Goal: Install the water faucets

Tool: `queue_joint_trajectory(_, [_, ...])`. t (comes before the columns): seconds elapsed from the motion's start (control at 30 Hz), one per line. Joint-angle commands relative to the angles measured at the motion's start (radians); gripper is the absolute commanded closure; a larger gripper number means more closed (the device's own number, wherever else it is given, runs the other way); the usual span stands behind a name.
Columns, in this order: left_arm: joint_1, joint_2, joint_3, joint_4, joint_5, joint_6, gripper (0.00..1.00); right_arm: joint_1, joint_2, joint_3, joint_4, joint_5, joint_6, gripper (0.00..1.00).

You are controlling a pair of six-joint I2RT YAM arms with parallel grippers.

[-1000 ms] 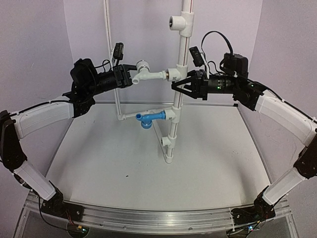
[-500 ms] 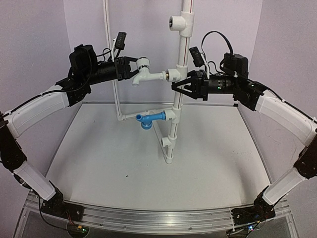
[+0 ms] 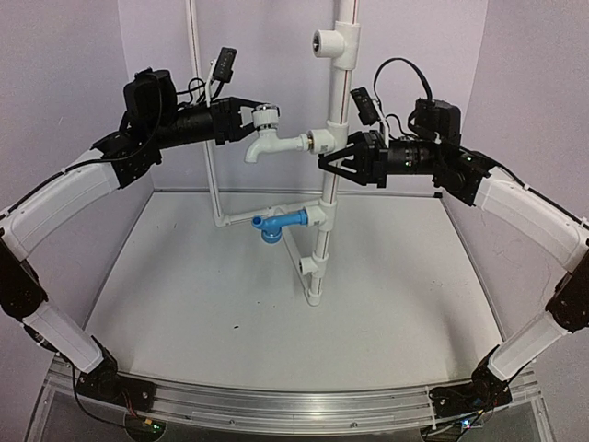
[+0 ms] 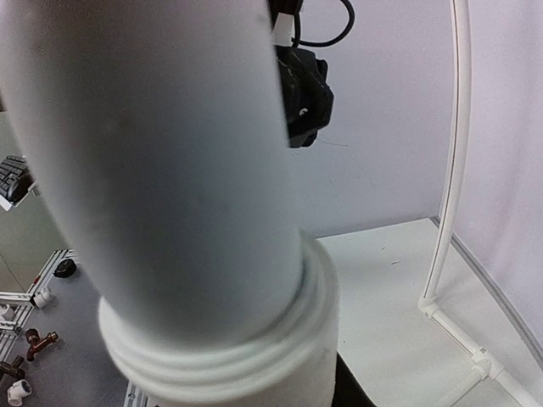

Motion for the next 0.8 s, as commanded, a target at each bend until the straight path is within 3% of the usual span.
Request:
queue_joint_trajectory(0.0, [-0.063,-0.047,0.098,-0.012,0.203,0.023,0.88,-0.007,0.025,0.049,-0.021,0.073,0.132,1.0])
queue_joint_trajectory(0.37, [-0.077,-0.055,0.138,-0.166,0.255,0.051,0.89,-0.018,0.057,0.086,-0.014,0.114,0.185,1.0])
queue_joint_trajectory(0.77, [-0.083,-0.137,0.018,-0.236,0.139,0.088,0.89,-0.025,0.076,0.106,0.042,0.147,0.265,1.0])
